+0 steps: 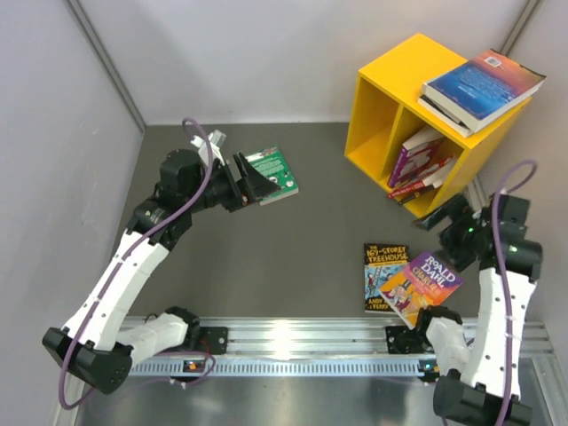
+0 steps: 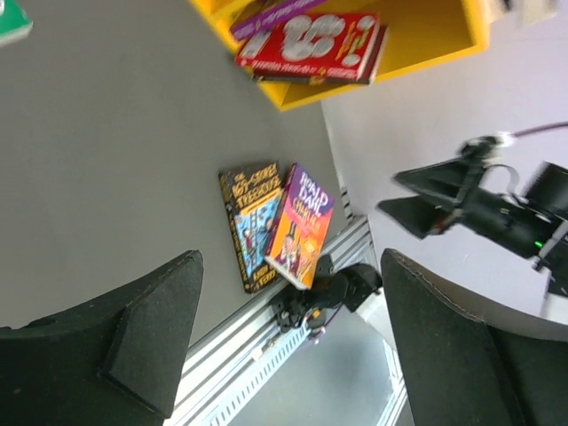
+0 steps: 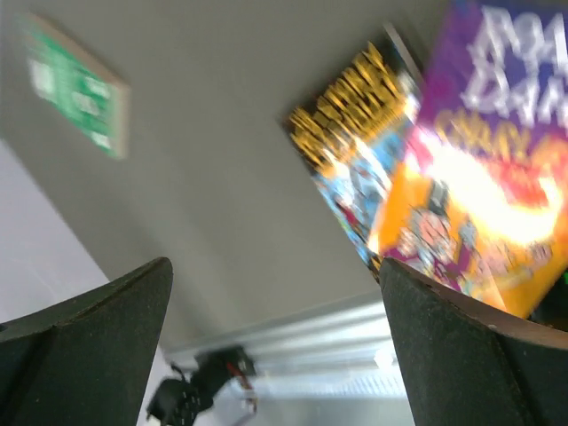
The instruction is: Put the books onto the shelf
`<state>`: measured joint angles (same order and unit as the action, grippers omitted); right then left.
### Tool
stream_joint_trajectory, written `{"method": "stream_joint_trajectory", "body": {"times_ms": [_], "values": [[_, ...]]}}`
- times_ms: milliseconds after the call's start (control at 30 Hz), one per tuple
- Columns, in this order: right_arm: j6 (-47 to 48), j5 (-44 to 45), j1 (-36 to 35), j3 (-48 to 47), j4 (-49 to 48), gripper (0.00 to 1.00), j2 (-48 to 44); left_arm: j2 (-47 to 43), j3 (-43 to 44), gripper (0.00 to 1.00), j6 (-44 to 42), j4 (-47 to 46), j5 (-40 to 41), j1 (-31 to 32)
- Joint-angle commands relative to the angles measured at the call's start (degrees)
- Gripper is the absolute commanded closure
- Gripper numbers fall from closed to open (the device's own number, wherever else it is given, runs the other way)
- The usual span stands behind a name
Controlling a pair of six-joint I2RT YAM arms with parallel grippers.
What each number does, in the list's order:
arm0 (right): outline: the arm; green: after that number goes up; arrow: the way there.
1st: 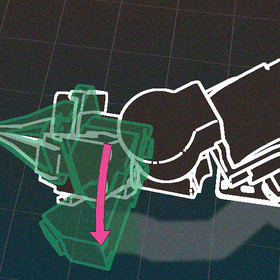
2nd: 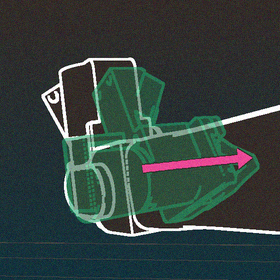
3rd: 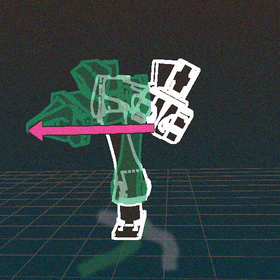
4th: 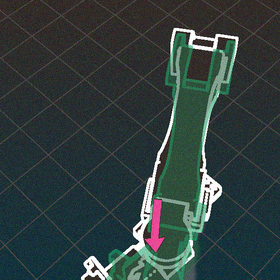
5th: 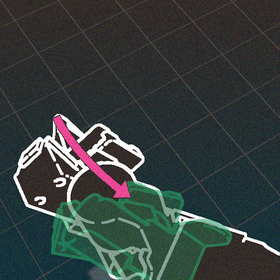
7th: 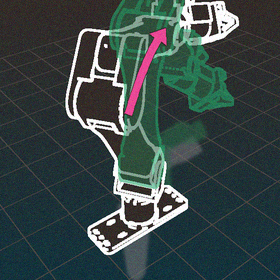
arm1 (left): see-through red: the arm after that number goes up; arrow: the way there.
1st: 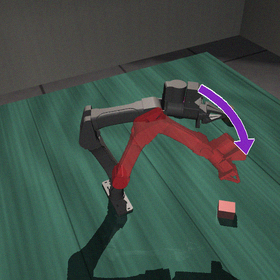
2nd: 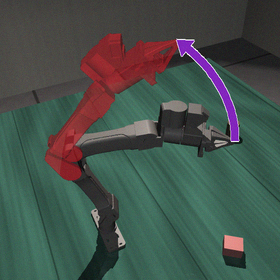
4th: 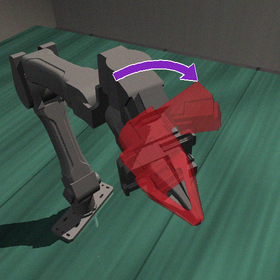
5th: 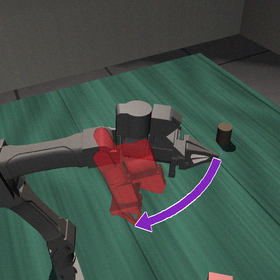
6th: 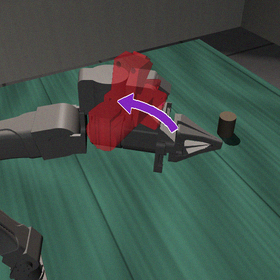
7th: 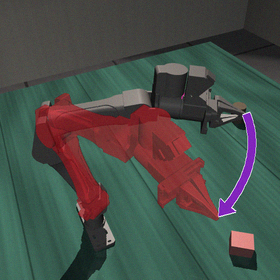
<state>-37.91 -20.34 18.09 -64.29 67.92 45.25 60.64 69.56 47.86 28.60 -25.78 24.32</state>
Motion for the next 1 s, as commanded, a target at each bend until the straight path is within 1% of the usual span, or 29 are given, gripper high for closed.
{"method": "stream_joint_trajectory", "body": {"times_ms": [0, 33, 67, 100, 200, 333, 367, 433, 500, 567, 600, 633, 700, 733, 767, 800, 900, 967], "values": [[0.8, -2.6, -0.6, 9.8, 2.5, 0.00, -0.7, 0.1, -3.6, 0.15, -0.3, -4.0, -2.3, 0.7], [1.7, -0.9, -0.7, 10.8, 3.8, 0.00, 0.2, 0.9, -4.2, 0.15, -0.7, -3.7, -2.3, 1.4], [2.4, 4.0, -0.8, 11.6, 5.1, 0.00, 1.4, 1.1, -5.3, 0.16, -0.8, -3.6, -2.3, 1.8], [3.4, 7.2, -0.9, 12.6, 7.1, 0.00, 4.3, 1.5, -5.8, 0.16, -0.9, -3.5, -2.1, 2.3], [5.9, 15.5, -1.2, 14.0, 6.3, 0.00, 8.8, 2.1, -7.3, 0.17, -0.2, -3.6, -0.9, 4.2], [1.8, 19.4, -1.2, 15.9, 2.1, 0.00, 10.6, 1.3, -8.9, 0.17, 0.7, -4.1, 0.2, 5.7], [1.4, 19.7, -1.2, 16.6, -0.8, 0.00, 11.3, 0.9, -9.5, 0.17, 0.9, -4.1, 0.3, 5.7], [0.5, 21.3, -1.1, 18.0, -3.0, 0.00, 14.4, 0.0, -10.0, 0.17, 1.2, -4.3, 0.4, 5.7], [1.5, 24.9, -0.8, 17.8, -6.4, 0.00, 18.2, -0.6, -10.1, 0.17, 0.9, -3.7, 0.3, 5.7], [2.3, 27.4, 2.5, 17.9, -9.4, 0.00, 20.1, -1.5, -9.7, 0.17, 0.7, -1.9, 0.7, 5.7], [3.9, 26.2, 4.9, 19.0, -11.0, 0.00, 21.2, -1.8, -9.6, 0.17, 0.2, -1.0, 0.8, 5.7], [4.4, 25.2, 10.1, 19.7, -12.3, 0.00, 21.5, -2.5, -9.4, 0.18, 0.0, -0.4, 1.2, 5.7], [5.0, 25.3, 13.0, 20.0, -14.4, 0.00, 23.8, -3.2, -9.4, 0.17, -0.3, 1.4, 1.6, 5.7], [3.6, 24.4, 19.3, 20.8, -15.9, 0.00, 23.7, -4.3, -9.4, 0.17, -0.3, 2.6, 1.8, 5.8], [3.6, 24.4, 19.4, 20.9, -15.9, 0.00, 23.8, -4.3, -9.4, 0.17, -0.4, 2.9, 1.8, 5.8], [2.7, 23.7, 21.4, 21.0, -17.5, 0.00, 24.1, -4.5, -9.3, 0.17, -0.4, 3.6, 1.7, 5.7], [0.4, 23.3, 24.3, 21.7, -20.3, 0.00, 24.4, -4.6, -8.5, 0.18, -0.9, 5.3, 1.3, 5.8], [-0.8, 22.2, 24.8, 22.9, -22.4, 0.00, 25.3, -4.4, -7.4, 0.17, -1.7, 6.5, 1.3, 5.7]]}}
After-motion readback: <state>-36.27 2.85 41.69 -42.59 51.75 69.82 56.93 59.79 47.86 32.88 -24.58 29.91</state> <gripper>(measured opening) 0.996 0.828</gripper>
